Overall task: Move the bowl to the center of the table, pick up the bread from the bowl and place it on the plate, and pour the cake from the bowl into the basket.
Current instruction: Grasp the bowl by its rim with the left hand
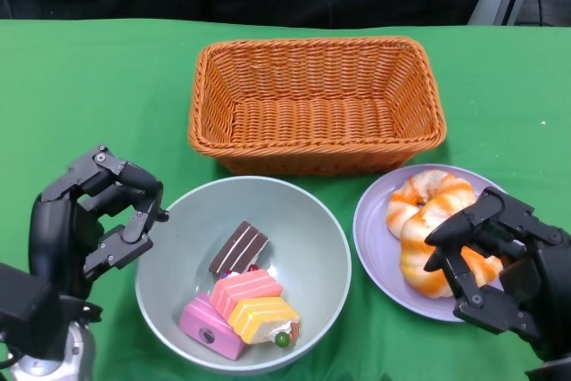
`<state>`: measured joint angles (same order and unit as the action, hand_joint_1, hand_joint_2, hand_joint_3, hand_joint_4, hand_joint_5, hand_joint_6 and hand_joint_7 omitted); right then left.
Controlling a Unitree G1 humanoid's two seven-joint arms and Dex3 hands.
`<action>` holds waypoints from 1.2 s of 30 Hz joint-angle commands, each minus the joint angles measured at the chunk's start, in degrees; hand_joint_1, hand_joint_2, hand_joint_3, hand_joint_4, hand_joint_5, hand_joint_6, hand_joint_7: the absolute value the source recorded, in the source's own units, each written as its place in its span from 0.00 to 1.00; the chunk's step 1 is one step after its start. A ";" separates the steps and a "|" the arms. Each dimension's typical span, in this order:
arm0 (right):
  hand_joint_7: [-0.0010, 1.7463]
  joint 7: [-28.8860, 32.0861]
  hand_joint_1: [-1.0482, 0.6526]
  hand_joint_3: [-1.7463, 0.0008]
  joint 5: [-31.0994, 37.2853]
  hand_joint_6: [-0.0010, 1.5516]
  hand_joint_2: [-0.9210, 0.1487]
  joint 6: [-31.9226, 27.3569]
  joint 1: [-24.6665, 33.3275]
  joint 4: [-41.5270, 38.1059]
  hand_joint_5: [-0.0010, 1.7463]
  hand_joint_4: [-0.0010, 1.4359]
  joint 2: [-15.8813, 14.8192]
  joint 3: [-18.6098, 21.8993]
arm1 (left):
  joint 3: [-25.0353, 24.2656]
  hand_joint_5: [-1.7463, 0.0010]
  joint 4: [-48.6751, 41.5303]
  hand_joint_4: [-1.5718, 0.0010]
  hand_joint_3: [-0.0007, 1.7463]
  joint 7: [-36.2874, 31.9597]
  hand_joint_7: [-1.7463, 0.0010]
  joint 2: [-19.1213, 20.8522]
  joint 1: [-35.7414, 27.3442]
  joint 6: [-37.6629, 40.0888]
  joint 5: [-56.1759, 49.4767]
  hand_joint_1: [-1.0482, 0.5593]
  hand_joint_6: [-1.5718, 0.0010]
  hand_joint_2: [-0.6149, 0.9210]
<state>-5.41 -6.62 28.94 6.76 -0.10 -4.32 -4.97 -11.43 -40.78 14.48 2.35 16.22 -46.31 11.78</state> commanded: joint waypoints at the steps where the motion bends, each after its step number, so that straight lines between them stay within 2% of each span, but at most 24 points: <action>1: 0.79 -0.98 0.63 0.36 -1.10 0.42 0.34 -0.19 -0.23 -0.47 0.92 0.48 0.99 0.78 | 0.51 0.15 2.48 0.51 0.40 2.11 0.27 2.81 -1.13 -0.78 -0.63 0.61 0.50 0.90; 4: 0.80 -1.42 0.62 0.36 -0.93 0.41 0.36 -0.15 -0.47 -0.97 0.93 0.48 1.69 1.07 | 1.13 0.18 3.66 0.49 0.38 1.89 0.29 4.69 -1.72 -3.34 -3.73 0.61 0.49 0.91; 6: 0.80 -1.35 0.62 0.36 -0.62 0.41 0.36 -0.38 -0.51 -1.03 0.93 0.48 2.07 1.32 | 1.44 0.21 3.83 0.48 0.30 1.68 0.33 5.43 -1.87 -4.73 -4.94 0.60 0.48 0.95; 8: 0.79 -1.02 0.62 0.36 -0.17 0.41 0.36 -0.88 -0.50 -0.92 0.93 0.48 2.40 1.52 | 1.70 0.22 4.11 0.48 0.26 1.36 0.34 6.29 -2.00 -6.05 -6.21 0.60 0.48 0.96; 9: 0.79 -0.73 0.64 0.34 0.06 0.41 0.36 -1.32 -0.52 -0.82 0.92 0.48 2.61 1.59 | 1.86 0.32 4.45 0.49 0.22 1.33 0.46 7.01 -2.09 -6.86 -7.01 0.59 0.46 0.97; 10: 0.79 -0.61 0.64 0.34 0.03 0.41 0.37 -1.74 -0.56 -0.80 0.92 0.48 2.84 1.68 | 2.07 0.37 4.72 0.48 0.18 1.72 0.54 7.72 -2.13 -7.60 -7.33 0.58 0.44 0.98; 12: 0.77 -0.42 0.63 0.35 0.13 0.42 0.36 -2.17 -0.64 -0.82 0.92 0.48 3.22 1.83 | 2.55 0.43 4.76 0.51 0.14 2.66 0.68 8.85 -2.08 -8.71 -7.28 0.56 0.42 0.99; 13: 0.77 -0.22 0.63 0.35 0.29 0.42 0.36 -2.41 -0.67 -0.81 0.92 0.48 3.44 1.90 | 3.06 0.44 4.89 0.52 0.12 3.90 0.71 10.01 -2.11 -9.06 -7.05 0.56 0.41 0.99; 15: 0.76 0.07 0.62 0.37 0.73 0.42 0.36 -2.62 -0.81 -0.87 0.92 0.49 3.79 2.01 | 3.97 0.57 5.31 0.55 0.09 6.11 0.86 12.54 -2.24 -9.54 -7.10 0.55 0.43 0.98; 17: 0.76 0.23 0.61 0.37 1.11 0.42 0.35 -2.71 -0.91 -0.91 0.92 0.49 4.11 2.10 | 4.66 0.65 6.14 0.55 0.08 7.37 0.93 14.84 -2.50 -9.70 -7.97 0.54 0.44 0.97; 18: 0.76 0.46 0.61 0.37 1.53 0.42 0.35 -2.40 -1.00 -1.12 0.92 0.49 4.31 2.17 | 4.97 0.75 6.79 0.56 0.07 7.77 0.97 16.30 -2.72 -10.32 -9.06 0.54 0.47 0.96; 20: 0.77 0.70 0.61 0.36 2.11 0.42 0.36 -2.03 -1.10 -1.37 0.92 0.49 4.59 2.30 | 5.38 0.89 7.50 0.55 0.05 8.03 0.99 18.10 -2.99 -11.36 -10.51 0.54 0.52 0.96; 24: 0.77 1.01 0.62 0.34 2.46 0.42 0.36 -3.15 -0.89 -0.69 0.92 0.48 5.27 2.38 | 5.71 0.95 6.99 0.57 0.03 7.15 1.00 21.00 -2.75 -16.00 -14.28 0.51 0.57 0.97; 28: 0.77 1.43 0.62 0.35 2.59 0.42 0.36 -3.82 -0.87 -0.44 0.92 0.48 6.10 2.41 | 6.37 0.98 6.05 0.60 0.03 7.15 1.00 24.37 -2.46 -19.58 -17.11 0.50 0.60 0.98; 31: 0.76 1.72 0.61 0.36 2.76 0.42 0.36 -4.26 -0.89 -0.30 0.92 0.49 6.55 2.39 | 6.71 0.99 4.10 0.61 0.02 6.88 1.00 26.34 -1.70 -22.54 -18.44 0.45 0.60 0.99; 36: 0.77 2.05 0.62 0.38 3.37 0.41 0.32 -3.59 -1.40 -1.29 0.92 0.48 6.87 2.70 | 4.39 0.98 -0.83 0.59 0.01 2.88 0.99 28.67 0.99 -31.00 -26.98 0.38 0.58 0.99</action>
<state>-3.88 -3.07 24.95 5.87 -1.27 2.40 -2.83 -5.79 -40.43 19.19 29.27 16.19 -74.88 -12.79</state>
